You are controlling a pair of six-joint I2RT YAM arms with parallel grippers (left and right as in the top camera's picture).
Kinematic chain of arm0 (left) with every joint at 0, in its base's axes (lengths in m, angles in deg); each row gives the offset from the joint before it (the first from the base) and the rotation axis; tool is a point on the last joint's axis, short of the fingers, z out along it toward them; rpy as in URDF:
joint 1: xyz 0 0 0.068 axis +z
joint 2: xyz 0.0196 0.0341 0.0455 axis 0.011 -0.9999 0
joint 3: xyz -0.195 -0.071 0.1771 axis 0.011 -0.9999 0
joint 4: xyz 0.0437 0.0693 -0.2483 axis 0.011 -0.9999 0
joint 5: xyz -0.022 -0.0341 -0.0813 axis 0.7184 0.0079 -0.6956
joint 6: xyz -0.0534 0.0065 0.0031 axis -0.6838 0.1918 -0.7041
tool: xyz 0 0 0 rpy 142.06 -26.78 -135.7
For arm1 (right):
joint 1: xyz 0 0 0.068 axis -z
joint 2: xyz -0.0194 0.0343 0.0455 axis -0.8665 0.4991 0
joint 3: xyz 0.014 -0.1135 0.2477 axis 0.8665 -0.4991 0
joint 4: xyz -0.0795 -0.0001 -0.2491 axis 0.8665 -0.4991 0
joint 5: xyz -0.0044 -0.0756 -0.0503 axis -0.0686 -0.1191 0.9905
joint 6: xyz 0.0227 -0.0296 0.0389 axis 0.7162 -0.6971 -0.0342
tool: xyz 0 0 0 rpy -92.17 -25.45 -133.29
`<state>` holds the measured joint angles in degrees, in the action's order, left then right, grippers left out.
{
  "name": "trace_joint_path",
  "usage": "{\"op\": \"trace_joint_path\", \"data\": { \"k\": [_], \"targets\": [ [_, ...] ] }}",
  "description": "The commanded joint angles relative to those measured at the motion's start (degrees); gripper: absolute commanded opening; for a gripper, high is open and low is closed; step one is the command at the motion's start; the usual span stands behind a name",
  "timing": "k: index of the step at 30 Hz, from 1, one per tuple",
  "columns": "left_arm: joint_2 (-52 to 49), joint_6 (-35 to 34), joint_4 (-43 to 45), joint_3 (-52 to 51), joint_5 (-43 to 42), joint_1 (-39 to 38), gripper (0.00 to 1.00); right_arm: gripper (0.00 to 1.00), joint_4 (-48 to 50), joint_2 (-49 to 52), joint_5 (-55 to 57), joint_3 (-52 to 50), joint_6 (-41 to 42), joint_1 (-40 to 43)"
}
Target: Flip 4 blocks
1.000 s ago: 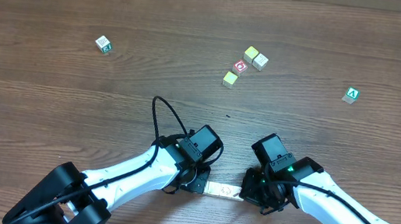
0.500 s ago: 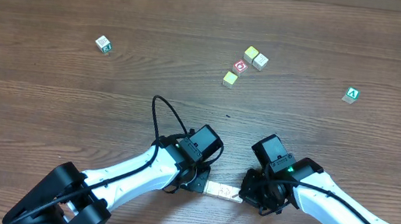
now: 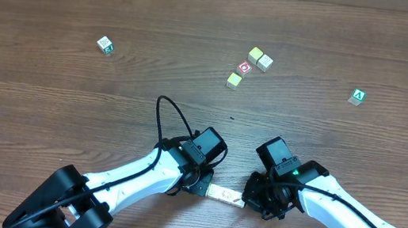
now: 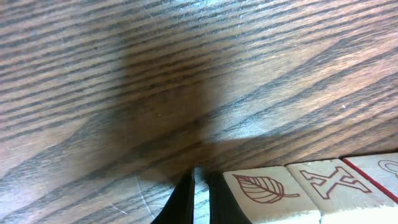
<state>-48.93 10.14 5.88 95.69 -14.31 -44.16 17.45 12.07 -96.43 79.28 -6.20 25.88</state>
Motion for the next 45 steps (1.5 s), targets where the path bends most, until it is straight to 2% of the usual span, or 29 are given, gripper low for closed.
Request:
{"op": "trace_joint_path", "data": {
  "k": [1,10,23,32,45],
  "targets": [
    [-1.6,1.5,0.4,-0.2,-0.2,-0.9,0.04,0.04,-0.1,0.0,-1.6,-0.2,1.7,-0.3],
    [-7.0,1.5,0.4,-0.2,-0.4,-0.9,0.04,0.04,-1.1,0.0,-1.8,-0.2,2.1,-0.3],
    [-7.1,2.8,0.6,-0.2,0.9,-0.7,0.04,0.04,0.5,0.0,-1.7,-0.2,8.0,-5.2],
    [-7.1,5.8,0.8,-0.2,3.4,-0.7,0.04,0.04,0.6,0.0,-1.9,-0.2,8.1,-5.2],
    [-7.1,4.7,1.0,-0.2,5.1,-0.6,0.04,0.04,0.4,0.0,-2.4,-0.2,8.3,-5.2]
  ]
}}
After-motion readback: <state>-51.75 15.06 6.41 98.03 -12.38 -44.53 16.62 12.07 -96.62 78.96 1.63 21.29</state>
